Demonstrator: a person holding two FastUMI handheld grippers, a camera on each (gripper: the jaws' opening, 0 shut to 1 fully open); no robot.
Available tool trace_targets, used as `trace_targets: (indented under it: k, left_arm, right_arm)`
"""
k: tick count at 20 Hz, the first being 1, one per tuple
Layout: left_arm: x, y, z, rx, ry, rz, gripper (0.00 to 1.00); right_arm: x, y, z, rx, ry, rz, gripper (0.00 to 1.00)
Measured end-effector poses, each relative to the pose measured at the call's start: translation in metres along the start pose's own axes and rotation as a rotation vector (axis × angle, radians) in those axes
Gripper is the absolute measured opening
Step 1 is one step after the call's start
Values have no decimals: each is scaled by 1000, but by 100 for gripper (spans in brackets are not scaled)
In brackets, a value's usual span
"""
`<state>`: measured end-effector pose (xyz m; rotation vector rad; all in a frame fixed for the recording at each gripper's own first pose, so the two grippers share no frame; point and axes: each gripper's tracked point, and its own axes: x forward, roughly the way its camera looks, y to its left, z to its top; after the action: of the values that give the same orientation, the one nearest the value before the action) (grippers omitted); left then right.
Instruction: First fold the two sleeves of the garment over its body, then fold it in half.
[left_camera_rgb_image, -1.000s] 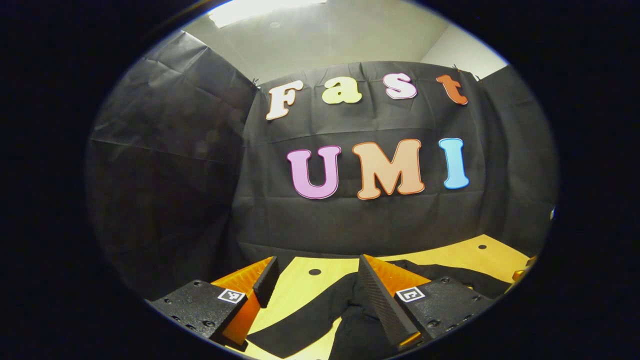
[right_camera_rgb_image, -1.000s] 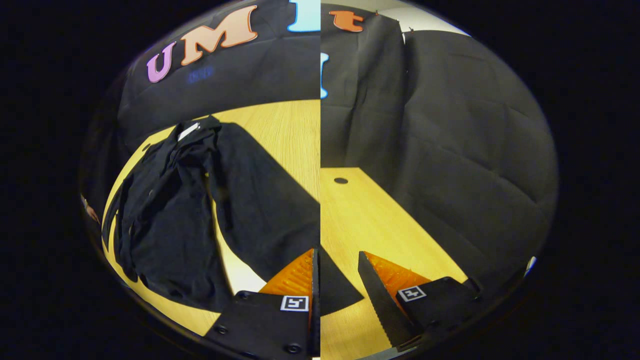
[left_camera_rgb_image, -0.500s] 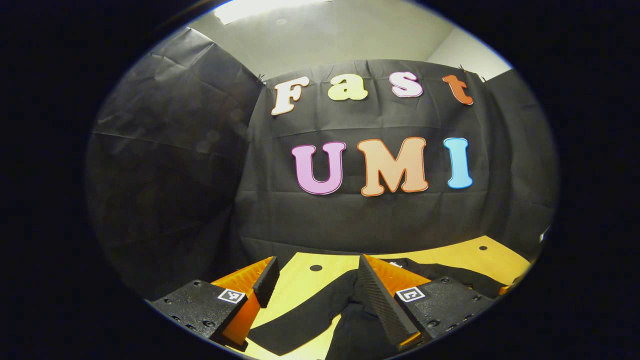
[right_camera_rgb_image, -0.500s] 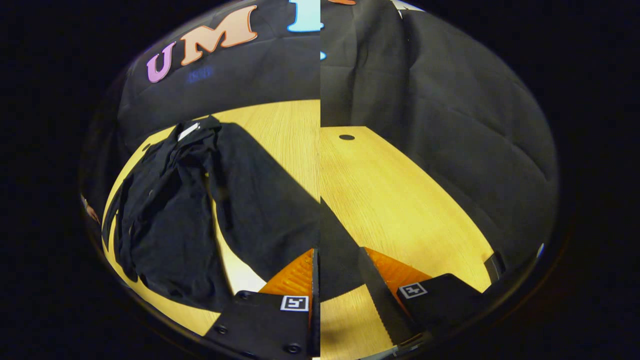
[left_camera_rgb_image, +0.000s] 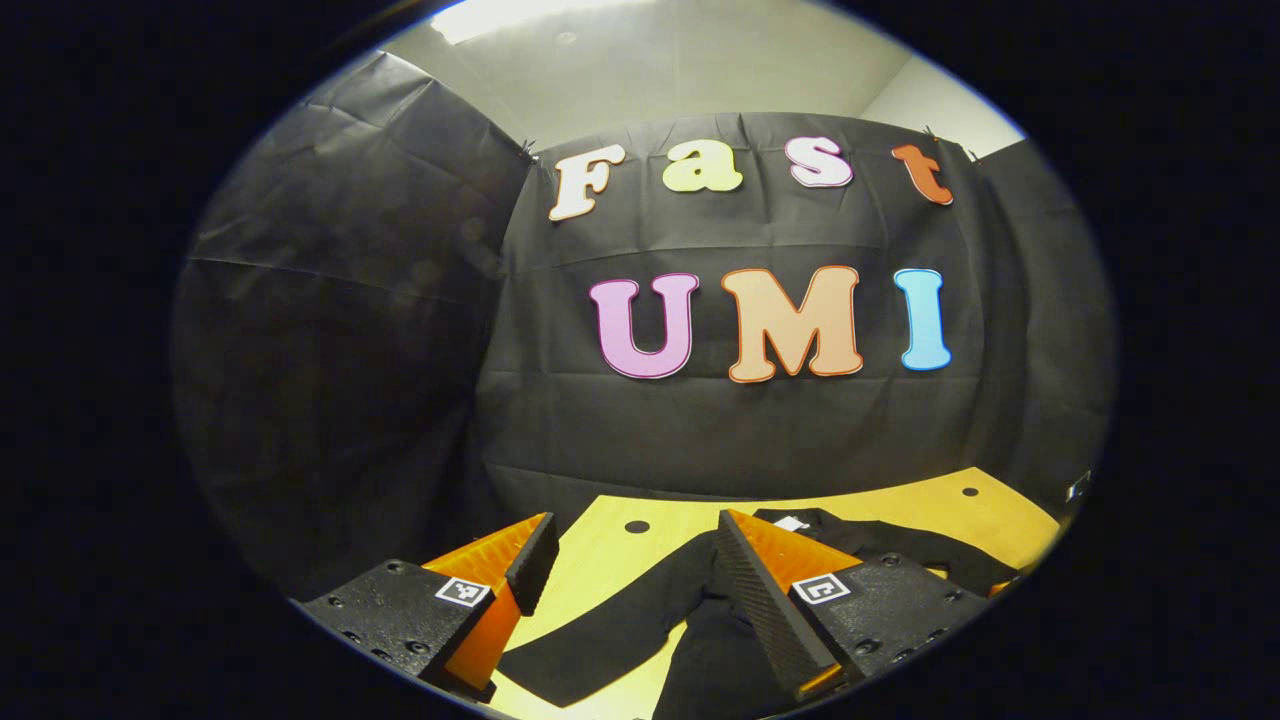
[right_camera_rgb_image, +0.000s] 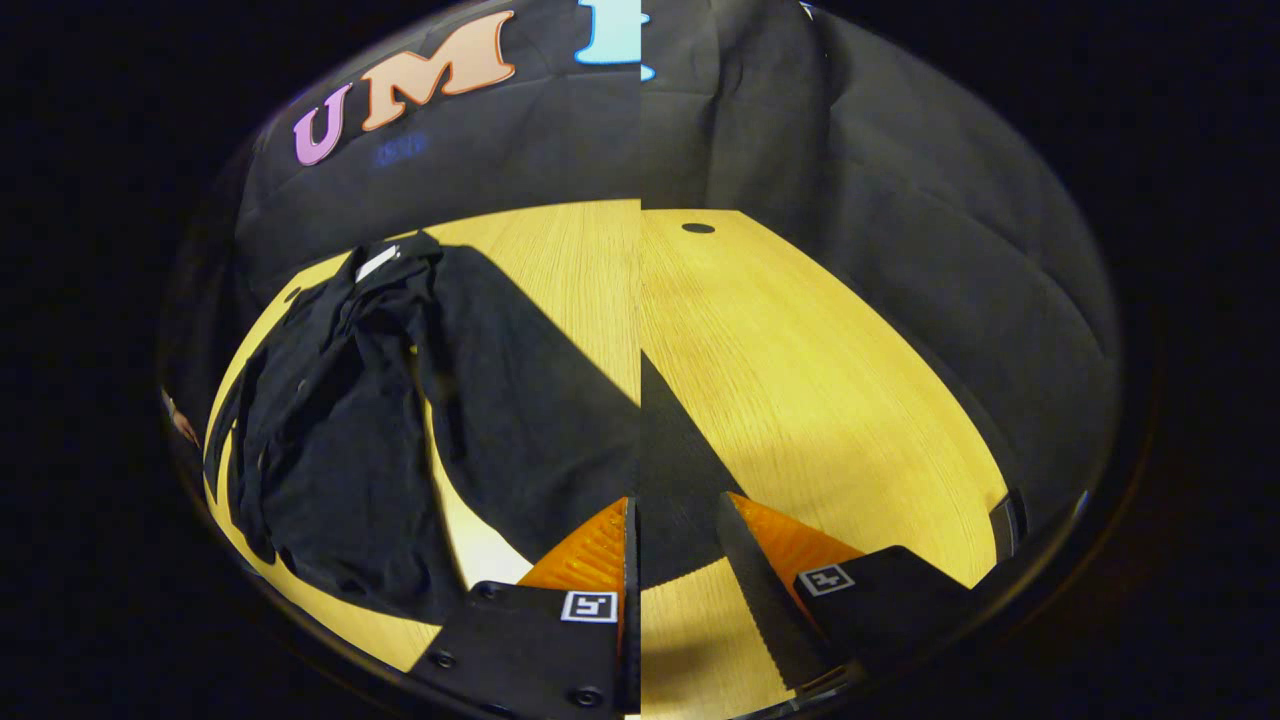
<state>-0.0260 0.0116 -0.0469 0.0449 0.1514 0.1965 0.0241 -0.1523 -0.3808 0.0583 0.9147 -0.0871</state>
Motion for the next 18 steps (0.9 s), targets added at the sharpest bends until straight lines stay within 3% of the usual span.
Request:
trace_targets:
  k: [9,10,11,12,13,14,15,16,18]
  left_arm:
    - [-1,-7,-1,30,-5,-16,94]
    - [0,-8,-3,26,-4,-15,94]
    - [0,-8,-2,20,-8,-12,94]
    - [-1,-6,-1,13,-13,-10,94]
    - [-1,-6,-1,10,-15,-8,94]
    - [0,-5,-3,8,-13,-3,94]
    - [0,-3,-4,6,-10,2,94]
    - [0,-1,-6,2,-7,6,94]
    - [-1,2,-8,-10,-3,14,94]
  right_arm:
    - [5,0,0,33,2,-10,51]
    - [5,-1,2,41,11,-17,2]
    - [6,0,1,50,23,-22,48]
    - [7,0,3,48,33,-24,2]
    - [7,1,3,41,37,-21,40]
    - [8,2,5,33,36,-18,2]
    - [9,4,5,27,30,-13,36]
    - [9,6,5,20,24,-8,2]
    - [11,8,5,11,28,-10,2]
